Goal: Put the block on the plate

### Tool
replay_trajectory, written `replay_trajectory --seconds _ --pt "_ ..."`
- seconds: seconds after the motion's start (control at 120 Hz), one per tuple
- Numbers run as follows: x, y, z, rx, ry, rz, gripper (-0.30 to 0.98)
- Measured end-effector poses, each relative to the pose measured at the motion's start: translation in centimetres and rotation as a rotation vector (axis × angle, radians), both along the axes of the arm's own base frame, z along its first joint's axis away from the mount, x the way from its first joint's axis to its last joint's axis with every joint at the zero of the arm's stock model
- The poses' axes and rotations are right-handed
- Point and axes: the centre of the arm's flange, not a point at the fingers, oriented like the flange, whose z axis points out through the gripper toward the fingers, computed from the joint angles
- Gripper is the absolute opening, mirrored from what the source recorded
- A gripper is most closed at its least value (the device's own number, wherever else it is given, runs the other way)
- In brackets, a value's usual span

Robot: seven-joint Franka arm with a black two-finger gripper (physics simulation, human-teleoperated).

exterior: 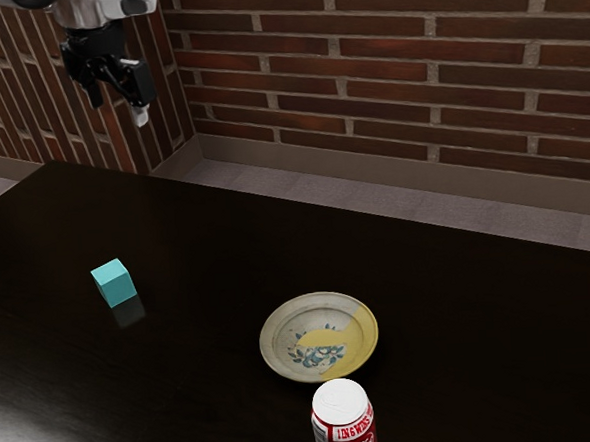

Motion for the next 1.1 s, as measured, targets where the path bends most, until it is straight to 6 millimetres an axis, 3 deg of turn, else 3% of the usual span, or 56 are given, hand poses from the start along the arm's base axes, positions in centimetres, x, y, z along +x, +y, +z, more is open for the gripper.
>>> replay_trajectory --seconds 0.067,0.158,0.2,0.317,0.375,0.508,0.792,1.1 --pt "0.1 -0.2 -0.4 -0.002 0.016 -0.006 0.69" --pt "2.0 0.3 -3.6 -0.014 0.064 -0.020 0.68" --pt "3.2 2.2 -5.6 -0.013 0.081 -0.006 0.68" --pt "6.3 10.6 -14.3 -0.030 0.145 0.055 0.69" --pt "7.5 11.8 -17.4 -0.046 0.154 0.034 0.69" --pt "9.7 13.1 -22.2 -0.071 0.146 -0.036 0.69" --pt "9.9 19.9 -28.0 -0.116 0.143 -0.112 0.69" --pt "8.3 22.1 -33.6 -0.143 0.207 -0.235 0.69"
